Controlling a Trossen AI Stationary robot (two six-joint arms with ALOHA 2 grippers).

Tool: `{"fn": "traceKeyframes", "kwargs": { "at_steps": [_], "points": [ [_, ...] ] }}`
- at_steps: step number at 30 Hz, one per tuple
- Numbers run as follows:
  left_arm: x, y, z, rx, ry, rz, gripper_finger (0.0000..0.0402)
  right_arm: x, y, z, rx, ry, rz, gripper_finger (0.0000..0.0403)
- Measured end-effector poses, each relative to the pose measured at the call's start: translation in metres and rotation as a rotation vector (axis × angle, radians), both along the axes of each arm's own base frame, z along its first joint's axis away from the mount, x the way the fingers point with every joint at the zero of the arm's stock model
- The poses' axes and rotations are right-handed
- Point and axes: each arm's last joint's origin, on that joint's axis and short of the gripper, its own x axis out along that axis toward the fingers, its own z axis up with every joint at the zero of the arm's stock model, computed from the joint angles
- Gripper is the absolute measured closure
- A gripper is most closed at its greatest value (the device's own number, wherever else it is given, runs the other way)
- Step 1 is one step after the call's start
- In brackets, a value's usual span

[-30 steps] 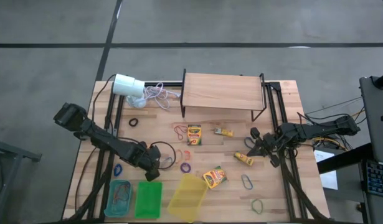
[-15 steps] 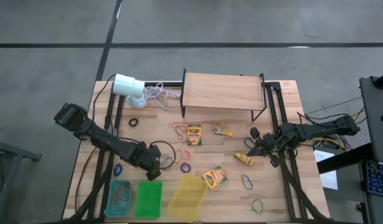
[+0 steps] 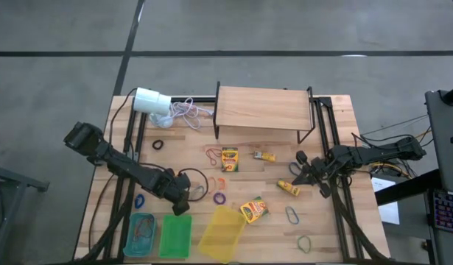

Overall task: Pick & Place Office Desk Supplies
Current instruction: Put the green rubberband into the blue bin

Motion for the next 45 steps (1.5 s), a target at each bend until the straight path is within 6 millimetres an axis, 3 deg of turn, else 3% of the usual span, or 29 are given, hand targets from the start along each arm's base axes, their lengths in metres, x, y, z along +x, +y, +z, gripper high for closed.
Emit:
{"fn": "traceKeyframes", "kwargs": {
  "at_steps": [9, 22, 38, 41, 45],
  "points": [
    [0.0006, -0.0008, 0.0002, -0.011, -0.005, -0.004, 0.0257, 0.0, 0.0, 0.0, 0.0, 0.0, 0.0, 0.0394],
    [-0.0007, -0.0044, 0.0003, -0.025, -0.004, -0.012, 0.0282, 0.0, 0.0, 0.0, 0.0, 0.0, 0.0, 0.0394],
    [-0.0008, -0.01, -0.0036, -0.021, 0.012, -0.044, 0.0284, 0.0, 0.0, 0.0, 0.0, 0.0, 0.0, 0.0394],
    [-0.0008, -0.01, -0.004, -0.017, 0.014, -0.055, 0.0295, 0.0, 0.0, 0.0, 0.0, 0.0, 0.0, 0.0394],
    [-0.0012, -0.0095, -0.0045, -0.013, 0.017, -0.048, 0.0346, 0.0, 0.0, 0.0, 0.0, 0.0, 0.0, 0.0394]
  ]
}}
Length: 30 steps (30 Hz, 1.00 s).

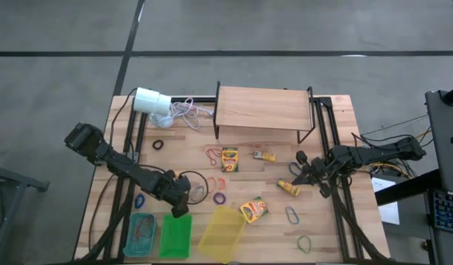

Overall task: Pick & Place Office Desk Supplies
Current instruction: Put the green rubberband into the blue bin

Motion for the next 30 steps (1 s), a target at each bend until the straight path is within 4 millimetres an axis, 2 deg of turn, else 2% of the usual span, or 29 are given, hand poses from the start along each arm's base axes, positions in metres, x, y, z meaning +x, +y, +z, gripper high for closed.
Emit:
{"fn": "traceKeyframes", "kwargs": {
  "at_steps": [4, 14, 19, 30],
  "points": [
    [0.001, 0.0, 0.0, -0.006, -0.007, 0.021, 0.0394, 0.0, 0.0, 0.0, 0.0, 0.0, 0.0, 0.0394],
    [0.002, -0.001, 0.001, 0.0, -0.008, -0.003, 0.0398, 0.0, 0.0, 0.0, 0.0, 0.0, 0.0, 0.0394],
    [0.006, -0.004, 0.008, 0.013, 0.008, -0.057, 0.0398, 0.0, 0.0, 0.0, 0.0, 0.0, 0.0, 0.0394],
    [0.011, -0.005, 0.029, 0.065, 0.036, -0.054, 0.0398, 0.0, 0.0, 0.0, 0.0, 0.0, 0.0, 0.0394]
  ]
}}
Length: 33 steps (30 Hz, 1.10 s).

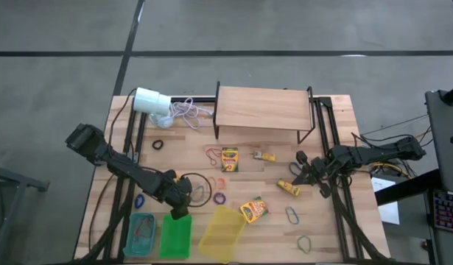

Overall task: Pick & Place Office Desk Supplies
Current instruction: Put the green rubberband into the blue bin

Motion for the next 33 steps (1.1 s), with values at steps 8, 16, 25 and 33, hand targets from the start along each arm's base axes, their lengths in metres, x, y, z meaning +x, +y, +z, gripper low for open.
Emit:
{"fn": "traceKeyframes", "kwargs": {
  "at_steps": [8, 16, 25, 33],
  "points": [
    [-0.002, 0.006, 0.032, 0.055, -0.09, 0.07, 0.0399, 0.0, 0.0, 0.0, 0.0, -0.001, 0.0, 0.0394],
    [-0.009, 0.012, 0.056, -0.016, -0.18, 0.148, 0.0399, 0.0, 0.0, 0.0, 0.0, 0.0, 0.0, 0.0394],
    [-0.018, 0.02, 0.071, -0.115, -0.197, 0.24, 0.0399, 0.0, 0.0, 0.0, 0.0, 0.0, 0.0, 0.0394],
    [-0.034, 0.019, 0.067, -0.263, 0.068, 0.317, 0.0398, 0.0, 0.0, 0.0, 0.0, 0.0, 0.0, 0.0394]
  ]
}}
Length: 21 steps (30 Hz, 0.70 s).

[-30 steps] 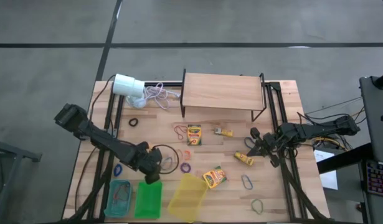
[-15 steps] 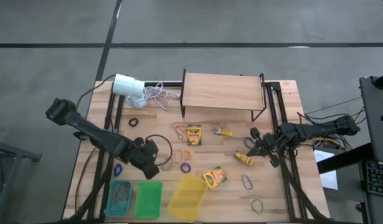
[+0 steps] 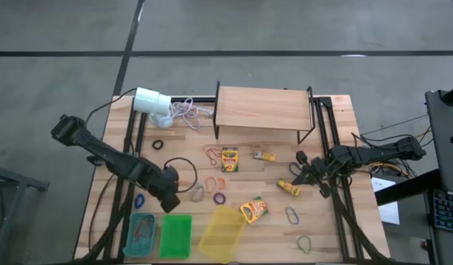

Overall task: Pick & Place Office Desk Supplies
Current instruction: Put the green rubberband into the blue bin

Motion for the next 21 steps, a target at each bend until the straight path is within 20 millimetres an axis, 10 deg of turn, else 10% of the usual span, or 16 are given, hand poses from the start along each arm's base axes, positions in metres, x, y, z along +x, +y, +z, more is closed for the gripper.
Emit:
{"fn": "traceKeyframes", "kwargs": {
  "at_steps": [21],
  "points": [
    [-0.012, -0.03, 0.038, -0.256, 0.221, 0.353, 0.0397, 0.0, 0.0, 0.0, 0.0, 0.0, 0.0, 0.0394]
  ]
}}
